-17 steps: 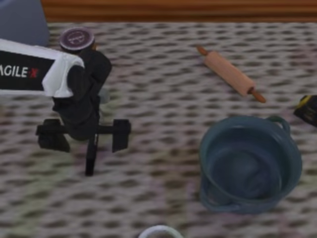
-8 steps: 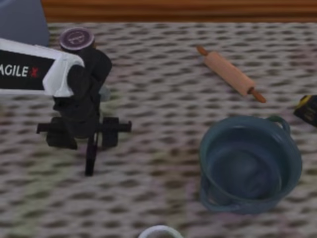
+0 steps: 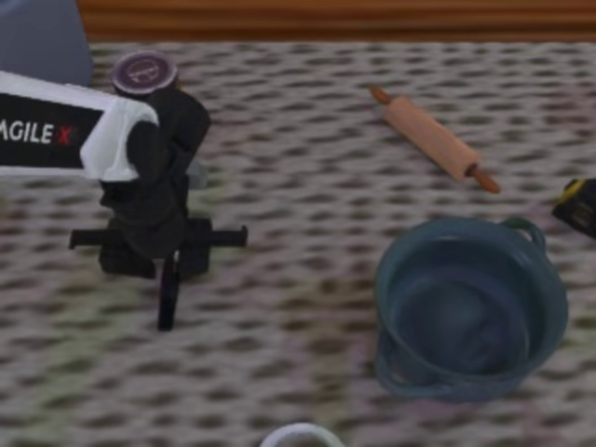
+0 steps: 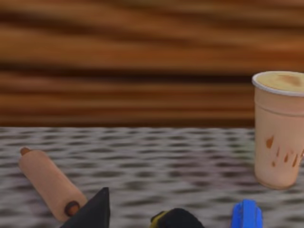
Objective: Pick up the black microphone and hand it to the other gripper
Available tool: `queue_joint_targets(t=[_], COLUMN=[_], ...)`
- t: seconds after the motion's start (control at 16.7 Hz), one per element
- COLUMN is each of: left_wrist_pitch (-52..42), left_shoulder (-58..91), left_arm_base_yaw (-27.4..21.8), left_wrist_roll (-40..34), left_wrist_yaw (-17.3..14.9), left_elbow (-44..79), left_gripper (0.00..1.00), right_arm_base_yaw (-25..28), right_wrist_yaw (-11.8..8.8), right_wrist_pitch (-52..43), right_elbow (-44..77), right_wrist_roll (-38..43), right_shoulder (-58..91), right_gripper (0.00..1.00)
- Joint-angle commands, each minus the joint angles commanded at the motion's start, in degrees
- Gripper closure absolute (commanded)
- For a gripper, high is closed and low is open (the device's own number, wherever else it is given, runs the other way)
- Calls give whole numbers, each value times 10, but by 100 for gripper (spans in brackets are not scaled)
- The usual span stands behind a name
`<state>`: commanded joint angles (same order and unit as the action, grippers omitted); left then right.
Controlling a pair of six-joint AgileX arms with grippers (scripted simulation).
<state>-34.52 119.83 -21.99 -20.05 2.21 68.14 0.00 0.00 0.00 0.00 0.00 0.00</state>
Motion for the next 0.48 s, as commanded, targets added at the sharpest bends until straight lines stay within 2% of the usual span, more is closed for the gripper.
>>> queue_joint_targets(t=[0.24, 0.48], left_wrist_pitch=[6, 111], left_shoulder=[-38, -57], left_arm_base_yaw=[-2, -1], left_wrist_roll=[9, 34], left_wrist_yaw=[-4, -41], left_elbow=[10, -11], left_gripper=[100, 100], right_arm_base_yaw=[0, 0], right_wrist_yaw=[0, 0], right_wrist_pitch=[0, 0], right_elbow=[0, 0], right_wrist_roll=[0, 0], right_shoulder=[0, 0], right_gripper=[0, 0])
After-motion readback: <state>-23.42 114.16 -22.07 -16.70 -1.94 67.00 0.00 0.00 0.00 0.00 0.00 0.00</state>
